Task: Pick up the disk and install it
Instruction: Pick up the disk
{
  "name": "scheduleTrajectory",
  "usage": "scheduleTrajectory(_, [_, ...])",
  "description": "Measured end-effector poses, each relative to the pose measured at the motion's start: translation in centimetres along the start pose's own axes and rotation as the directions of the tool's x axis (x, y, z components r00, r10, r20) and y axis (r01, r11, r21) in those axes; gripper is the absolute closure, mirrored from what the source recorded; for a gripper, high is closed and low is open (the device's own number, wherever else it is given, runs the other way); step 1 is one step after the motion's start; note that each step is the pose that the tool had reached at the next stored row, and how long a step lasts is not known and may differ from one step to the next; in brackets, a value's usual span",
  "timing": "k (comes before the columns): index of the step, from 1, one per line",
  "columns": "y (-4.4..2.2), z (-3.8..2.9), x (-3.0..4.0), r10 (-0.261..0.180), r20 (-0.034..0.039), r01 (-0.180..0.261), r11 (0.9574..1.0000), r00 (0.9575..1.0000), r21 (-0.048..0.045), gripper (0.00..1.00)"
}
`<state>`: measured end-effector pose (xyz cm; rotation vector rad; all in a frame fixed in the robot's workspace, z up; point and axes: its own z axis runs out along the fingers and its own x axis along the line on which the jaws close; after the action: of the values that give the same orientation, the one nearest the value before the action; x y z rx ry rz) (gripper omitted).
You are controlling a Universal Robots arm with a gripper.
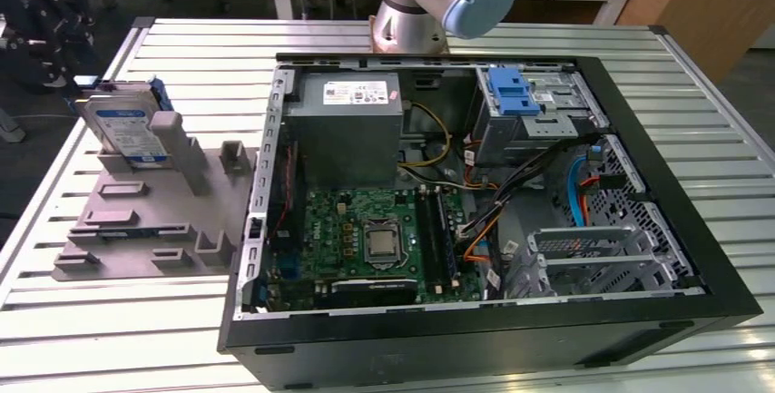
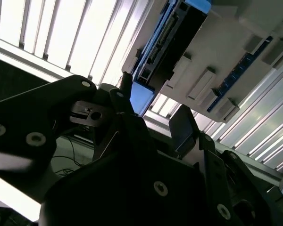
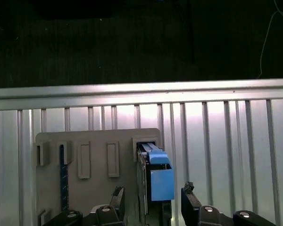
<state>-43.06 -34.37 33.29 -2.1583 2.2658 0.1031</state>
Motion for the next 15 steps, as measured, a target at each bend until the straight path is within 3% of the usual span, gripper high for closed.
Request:
scheduleTrajectory(4, [0.23, 0.40, -0.04, -0.004, -0.0002, 0.004, 1.0000, 1.0000, -0.0001, 0.41])
scheduleTrajectory(12, [0.77, 1.08, -0.19, -0.005, 0.0000, 0.005, 0.9999, 1.0000, 0.0125, 0.41])
scheduleTrajectory(15, [0.89, 1.38, -0.31, -0.005, 0.0000, 0.005, 0.9999, 1.0000, 0.0129, 0.41])
